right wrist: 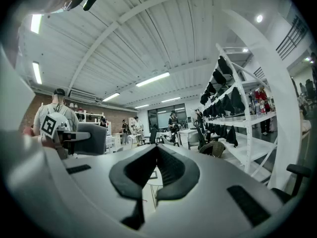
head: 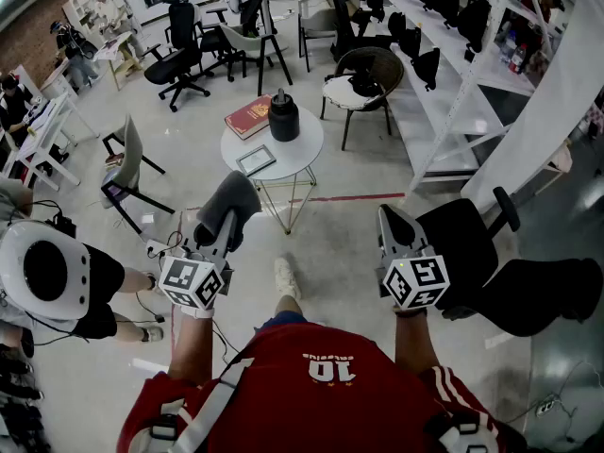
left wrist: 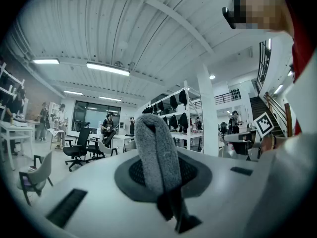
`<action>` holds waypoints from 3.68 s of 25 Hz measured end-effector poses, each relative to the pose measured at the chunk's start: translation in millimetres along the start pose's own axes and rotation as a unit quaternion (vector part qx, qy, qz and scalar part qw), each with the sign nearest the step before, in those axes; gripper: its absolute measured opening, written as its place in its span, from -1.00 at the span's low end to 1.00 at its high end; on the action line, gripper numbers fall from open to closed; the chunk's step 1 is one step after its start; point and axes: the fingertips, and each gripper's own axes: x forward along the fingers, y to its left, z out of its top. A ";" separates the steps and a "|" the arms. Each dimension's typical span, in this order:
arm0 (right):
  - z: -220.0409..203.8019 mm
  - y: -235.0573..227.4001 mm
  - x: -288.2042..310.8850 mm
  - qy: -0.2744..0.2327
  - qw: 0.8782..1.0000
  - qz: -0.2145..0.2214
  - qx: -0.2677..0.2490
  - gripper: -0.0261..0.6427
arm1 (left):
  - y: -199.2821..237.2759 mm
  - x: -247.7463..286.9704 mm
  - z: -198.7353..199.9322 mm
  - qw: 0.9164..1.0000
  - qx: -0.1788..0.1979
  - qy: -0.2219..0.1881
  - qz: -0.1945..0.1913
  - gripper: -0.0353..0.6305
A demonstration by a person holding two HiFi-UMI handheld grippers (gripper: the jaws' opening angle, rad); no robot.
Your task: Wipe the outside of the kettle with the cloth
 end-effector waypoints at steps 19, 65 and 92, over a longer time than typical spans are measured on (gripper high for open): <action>-0.7 3.4 -6.4 -0.003 1.000 0.006 0.016 -0.88 | -5.7 4.4 -1.6 1.000 0.006 0.009 -0.011 -0.75; -15.5 -2.7 50.2 0.003 0.998 0.048 0.038 -0.87 | 24.5 41.6 -13.3 1.000 0.020 0.019 0.011 -0.75; 9.0 4.2 292.3 0.037 0.998 0.052 0.018 -0.87 | 225.3 203.4 -20.7 0.999 0.007 0.026 -0.024 -0.75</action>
